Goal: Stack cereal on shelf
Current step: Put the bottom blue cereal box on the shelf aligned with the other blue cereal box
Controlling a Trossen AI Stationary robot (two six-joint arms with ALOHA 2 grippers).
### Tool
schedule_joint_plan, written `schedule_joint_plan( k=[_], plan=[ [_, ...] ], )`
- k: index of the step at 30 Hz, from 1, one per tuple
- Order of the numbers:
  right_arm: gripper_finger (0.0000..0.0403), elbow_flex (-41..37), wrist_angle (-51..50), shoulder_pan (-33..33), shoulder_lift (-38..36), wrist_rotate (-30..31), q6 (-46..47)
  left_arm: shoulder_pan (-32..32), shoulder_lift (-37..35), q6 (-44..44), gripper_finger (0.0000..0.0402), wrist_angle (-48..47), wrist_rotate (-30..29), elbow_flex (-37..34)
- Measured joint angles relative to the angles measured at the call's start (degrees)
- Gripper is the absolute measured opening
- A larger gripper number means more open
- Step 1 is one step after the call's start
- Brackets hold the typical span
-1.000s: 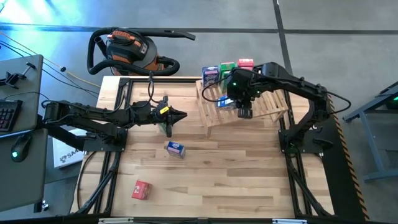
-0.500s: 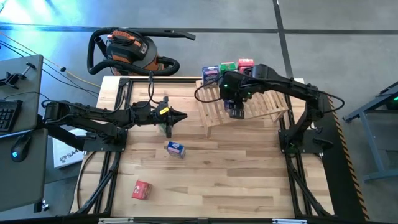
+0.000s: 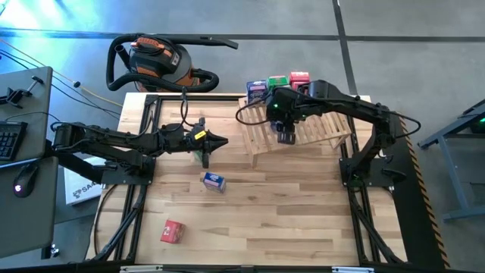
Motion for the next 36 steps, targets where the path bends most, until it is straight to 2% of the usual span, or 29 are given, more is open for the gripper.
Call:
schedule_joint_plan(
  k=[6,14,18,27,31,36],
  plan=[
    [0.0178,0.0,-1.8,-0.5,0.0,0.1,1.1,0.0,0.0,-0.5,0.0023,0.0,0.0,0.0],
    [0.0246,0.0,-1.1,-0.5,0.0,3.7,2.0,0.0,0.0,-0.6,0.0024,0.4,0.0,0.0],
    [0.0258,0.3,0.1,-0.3,0.0,6.0,0.2,0.0,0.0,-0.6,0.0024,0.5,0.0,0.0],
    [0.0259,11.7,-0.4,2.8,0.0,5.7,-2.4,0.0,0.0,-0.6,0.0024,0.5,0.0,0.0],
    [0.0233,16.1,-6.4,4.4,-0.2,5.1,1.6,0.0,0.0,-0.5,0.0023,0.4,0.0,0.0],
    [0.0139,9.8,-6.3,5.1,-3.8,1.2,4.2,0.0,0.0,-0.5,0.0023,0.1,-0.1,0.0]
  ],
)
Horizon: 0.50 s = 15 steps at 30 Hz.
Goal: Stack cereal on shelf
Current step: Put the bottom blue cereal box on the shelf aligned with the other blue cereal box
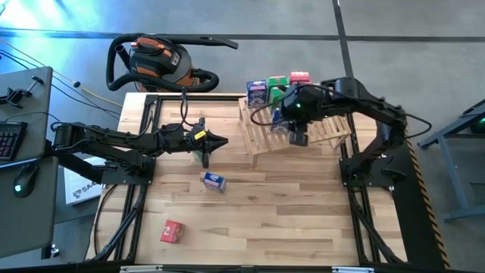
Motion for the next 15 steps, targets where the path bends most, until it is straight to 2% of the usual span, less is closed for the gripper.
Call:
schedule_joint_plan(
  k=[4,6,11,15],
  plan=[
    [0.0038,-10.8,1.6,0.8,-5.9,1.6,3.6,0.0,0.0,0.2,0.0023,-0.2,0.0,0.0],
    [0.0010,-17.3,4.0,0.9,-9.6,1.7,6.0,0.0,0.0,0.5,0.0023,-0.3,0.0,0.0],
    [0.0029,-35.2,14.5,0.9,-19.8,4.9,11.9,0.0,0.0,0.5,0.0023,-0.1,0.0,0.0],
    [0.0024,-47.9,25.2,0.7,-25.8,8.2,14.8,0.0,2.1,0.1,0.0023,-0.3,0.4,0.5]
  ],
)
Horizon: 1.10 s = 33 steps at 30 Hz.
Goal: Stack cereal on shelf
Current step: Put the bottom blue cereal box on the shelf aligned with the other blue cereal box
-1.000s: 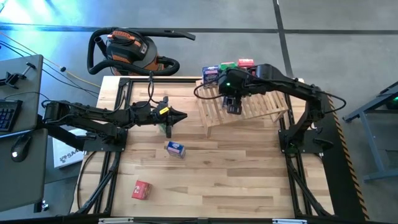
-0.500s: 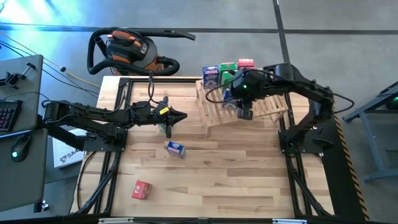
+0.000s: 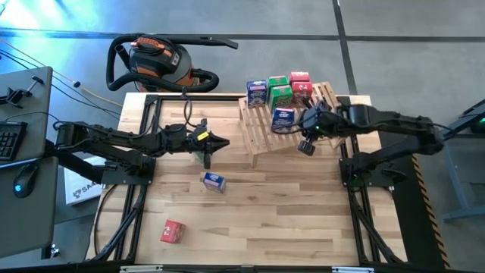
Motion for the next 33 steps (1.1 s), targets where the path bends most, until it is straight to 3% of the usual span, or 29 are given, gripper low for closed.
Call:
schedule_joint_plan(
  k=[5,13,33],
  plan=[
    [0.0006,-11.1,12.5,-0.7,-2.6,3.8,0.5,0.0,5.8,0.3,0.0023,0.2,0.2,3.7],
    [0.0002,-18.0,27.0,-4.2,-2.4,4.9,-1.3,0.1,12.2,2.7,0.0023,0.1,0.2,9.5],
    [0.0002,-19.8,44.5,-6.0,4.2,-1.4,-6.6,1.4,13.1,3.5,0.0023,2.6,0.2,12.1]
  ],
)
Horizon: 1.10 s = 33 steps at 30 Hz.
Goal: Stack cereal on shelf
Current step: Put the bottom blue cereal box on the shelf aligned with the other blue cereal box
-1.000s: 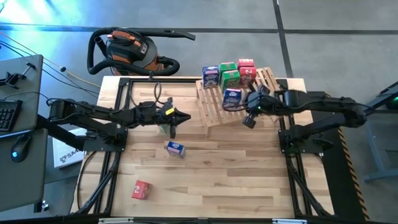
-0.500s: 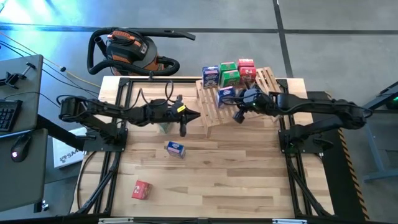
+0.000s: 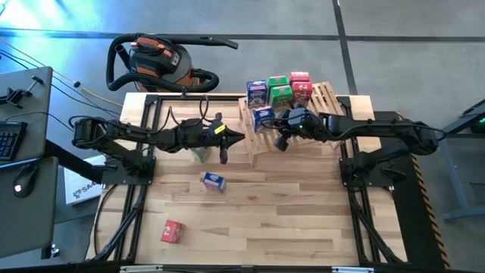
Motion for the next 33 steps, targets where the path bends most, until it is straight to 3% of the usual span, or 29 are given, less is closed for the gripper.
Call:
schedule_joint_plan(
  k=[14,23,33],
  plan=[
    [0.0002,0.0,7.6,0.0,0.0,-1.3,-0.9,-0.1,0.6,0.4,0.0023,5.4,0.9,0.5],
    [0.0002,0.0,4.5,0.1,-1.4,-1.9,-2.0,0.2,7.4,1.1,0.0023,5.4,2.4,5.4],
    [0.0002,0.0,5.6,0.3,-1.5,-11.6,-1.9,1.2,9.8,1.5,0.0023,5.5,-0.3,7.0]
  ],
)
